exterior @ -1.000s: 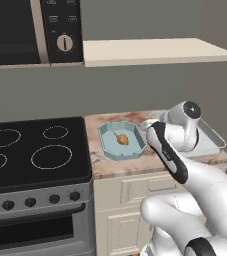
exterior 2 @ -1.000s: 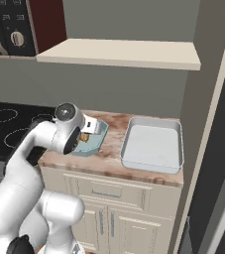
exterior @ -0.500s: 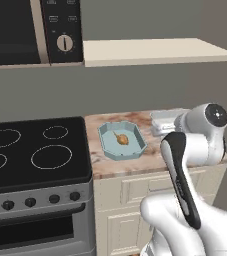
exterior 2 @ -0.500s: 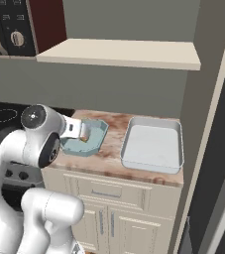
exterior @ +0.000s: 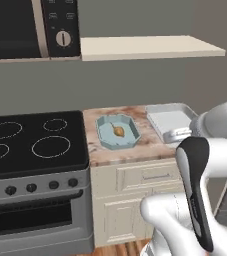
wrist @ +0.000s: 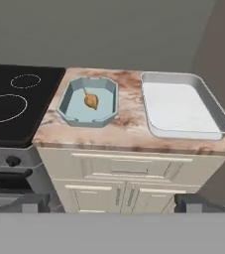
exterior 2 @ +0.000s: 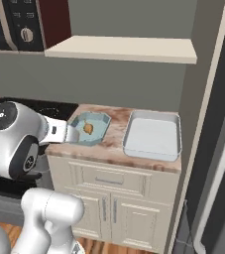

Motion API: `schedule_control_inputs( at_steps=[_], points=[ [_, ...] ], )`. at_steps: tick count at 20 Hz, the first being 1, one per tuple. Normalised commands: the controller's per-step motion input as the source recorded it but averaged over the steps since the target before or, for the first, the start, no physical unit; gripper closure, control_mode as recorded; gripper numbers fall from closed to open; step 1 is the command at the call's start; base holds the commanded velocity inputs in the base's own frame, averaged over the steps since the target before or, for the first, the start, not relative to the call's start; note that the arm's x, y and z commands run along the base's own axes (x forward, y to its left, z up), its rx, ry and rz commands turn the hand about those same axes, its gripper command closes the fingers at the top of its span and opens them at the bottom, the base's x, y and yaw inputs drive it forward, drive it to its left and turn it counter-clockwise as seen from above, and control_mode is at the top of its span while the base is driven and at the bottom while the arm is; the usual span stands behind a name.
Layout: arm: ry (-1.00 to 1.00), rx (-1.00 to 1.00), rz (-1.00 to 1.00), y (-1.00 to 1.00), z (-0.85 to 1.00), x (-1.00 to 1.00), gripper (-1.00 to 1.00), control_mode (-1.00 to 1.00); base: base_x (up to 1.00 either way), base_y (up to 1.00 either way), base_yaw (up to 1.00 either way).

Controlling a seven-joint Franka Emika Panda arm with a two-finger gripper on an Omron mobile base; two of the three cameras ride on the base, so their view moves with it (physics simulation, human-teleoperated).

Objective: Place one onion and one chicken drumstick in each tupperware on the nearby counter, to pack two identical lunches.

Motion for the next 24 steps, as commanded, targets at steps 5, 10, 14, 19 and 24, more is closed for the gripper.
schedule_control_inputs(
  at_steps=[5,10,14,19,24],
  points=[
    [0.00,0.00,0.00,0.00,0.00,0.00,-1.00,1.00,-1.00,-0.62,0.00],
    [0.00,0.00,0.00,0.00,0.00,0.00,-1.00,1.00,-1.00,-0.77,0.00],
    [0.00,0.00,0.00,0.00,0.00,0.00,-1.00,1.00,-0.67,-0.92,0.00],
    [0.00,0.00,0.00,0.00,0.00,0.00,-1.00,1.00,-0.08,-1.00,0.00],
    [0.00,0.00,0.00,0.00,0.00,0.00,-1.00,1.00,0.06,-1.00,0.00]
  ],
)
